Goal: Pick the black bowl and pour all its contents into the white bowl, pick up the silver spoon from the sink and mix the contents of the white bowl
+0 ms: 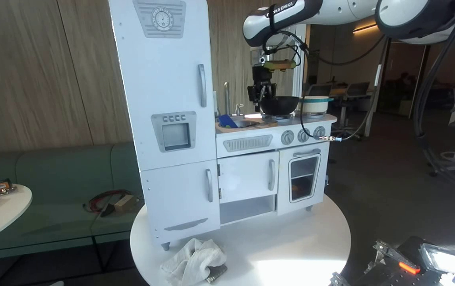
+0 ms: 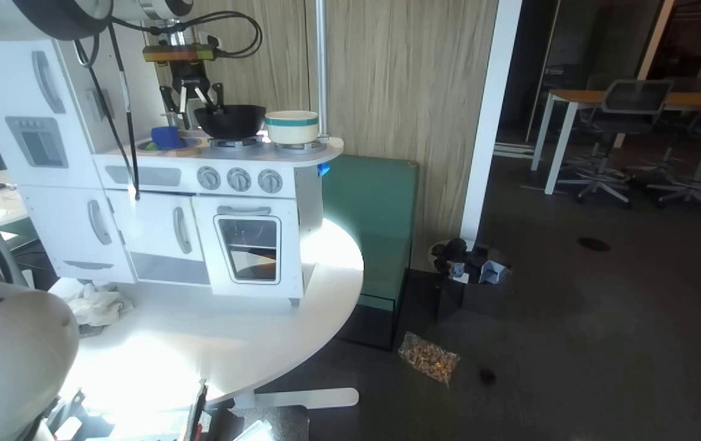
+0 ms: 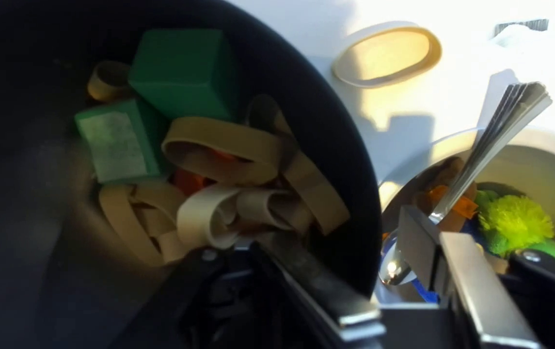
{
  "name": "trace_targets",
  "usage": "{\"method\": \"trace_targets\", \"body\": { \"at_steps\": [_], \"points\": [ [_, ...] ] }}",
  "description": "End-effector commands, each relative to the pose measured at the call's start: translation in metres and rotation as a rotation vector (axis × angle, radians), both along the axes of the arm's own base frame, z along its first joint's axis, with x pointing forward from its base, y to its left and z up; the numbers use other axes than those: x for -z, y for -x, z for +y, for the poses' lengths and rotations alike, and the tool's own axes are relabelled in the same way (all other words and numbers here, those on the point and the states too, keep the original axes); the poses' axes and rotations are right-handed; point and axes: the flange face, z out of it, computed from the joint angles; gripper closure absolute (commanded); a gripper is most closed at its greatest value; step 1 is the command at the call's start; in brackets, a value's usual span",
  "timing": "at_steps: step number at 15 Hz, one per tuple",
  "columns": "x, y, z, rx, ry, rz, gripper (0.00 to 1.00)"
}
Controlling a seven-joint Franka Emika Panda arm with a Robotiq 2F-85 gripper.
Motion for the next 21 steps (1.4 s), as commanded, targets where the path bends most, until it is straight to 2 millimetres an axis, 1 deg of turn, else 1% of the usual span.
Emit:
{"method": "trace_targets", "body": {
  "at_steps": [1, 2, 4, 5, 6, 7, 8, 11, 16, 18, 20, 21],
  "points": [
    [-0.008, -0.002, -0.002, -0.003, -0.042, -0.002, 0.65],
    [-0.009, -0.001, -0.003, -0.002, -0.046, -0.002, 0.73],
    [-0.010, 0.001, -0.001, 0.003, -0.063, -0.008, 0.87],
    [-0.013, 0.003, 0.001, -0.001, -0.071, -0.013, 0.95],
    [-0.015, 0.004, 0.001, -0.001, -0.073, -0.017, 0.99],
    [-0.020, 0.006, 0.003, -0.006, -0.069, -0.026, 1.00],
    [-0.027, 0.009, 0.004, -0.004, -0.066, -0.039, 0.96],
    [-0.053, 0.020, 0.013, -0.014, -0.079, -0.089, 0.97],
    [-0.093, 0.037, 0.019, -0.030, -0.151, -0.178, 0.97],
    [-0.112, 0.045, 0.016, -0.022, -0.171, -0.220, 0.97],
    [-0.132, 0.054, 0.009, -0.009, -0.181, -0.266, 0.97],
    [-0.143, 0.060, 0.002, 0.008, -0.194, -0.296, 0.97]
  ]
}}
